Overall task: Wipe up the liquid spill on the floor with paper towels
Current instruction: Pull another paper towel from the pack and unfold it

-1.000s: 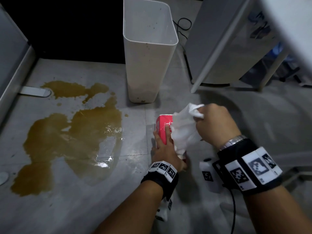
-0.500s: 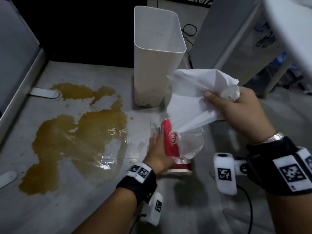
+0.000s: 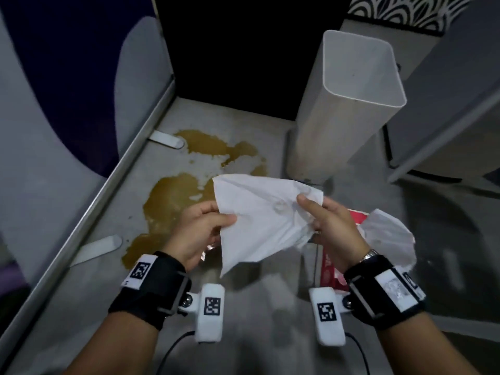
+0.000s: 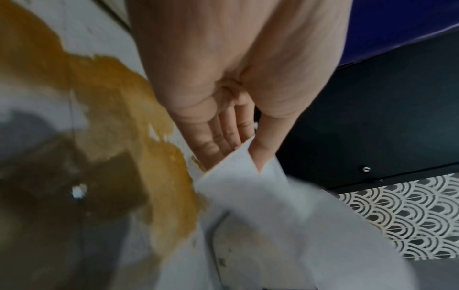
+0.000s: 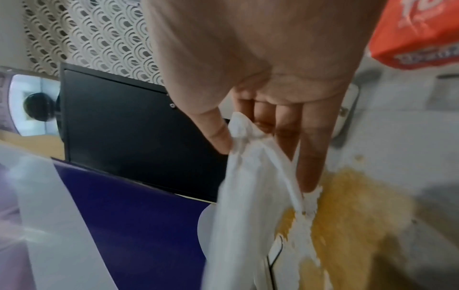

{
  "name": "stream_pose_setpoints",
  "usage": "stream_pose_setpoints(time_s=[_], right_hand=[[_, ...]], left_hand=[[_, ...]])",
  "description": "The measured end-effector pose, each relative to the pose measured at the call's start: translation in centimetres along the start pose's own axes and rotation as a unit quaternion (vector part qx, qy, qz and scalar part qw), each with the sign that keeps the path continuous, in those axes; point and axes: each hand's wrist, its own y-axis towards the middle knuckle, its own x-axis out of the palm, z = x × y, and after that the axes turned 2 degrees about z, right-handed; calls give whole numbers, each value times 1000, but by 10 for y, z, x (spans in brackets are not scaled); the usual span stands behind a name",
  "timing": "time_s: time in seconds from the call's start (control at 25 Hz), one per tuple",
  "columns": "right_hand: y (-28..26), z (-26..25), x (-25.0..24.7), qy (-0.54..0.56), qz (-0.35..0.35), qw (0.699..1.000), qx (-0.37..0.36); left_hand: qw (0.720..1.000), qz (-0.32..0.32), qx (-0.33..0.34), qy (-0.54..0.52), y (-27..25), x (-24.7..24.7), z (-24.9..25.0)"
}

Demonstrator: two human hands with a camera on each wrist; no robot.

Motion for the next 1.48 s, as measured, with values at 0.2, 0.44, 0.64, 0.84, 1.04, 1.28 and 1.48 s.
stream_pose_setpoints(time_s=[0.2,0.44,0.64,0.84,1.04,1.28,1.48], right_hand=[[10,24,20,19,-68,996,60],[22,43,43,61,-56,988,128],[29,51,55,45,-117,971,201],[44,56,78,-118,-133,979,102],[49,55,99,-145,-195,965,95],[21,79,91,-86,-91,984,128],[-15,126,88,-22,-142,961,236]], left_hand=[[995,88,2,-38,-6,-55,-11],[989,131,67,33,-9,-91,-15],[980,99,119,128,-10,-109,-26],[997,-24,-54,43,-10,-111,-29],[947,-187,-126,231,3,-81,-52],[992,11,-98,82,-3,-68,-82],[990,26,-138,20,-12,-61,-105]])
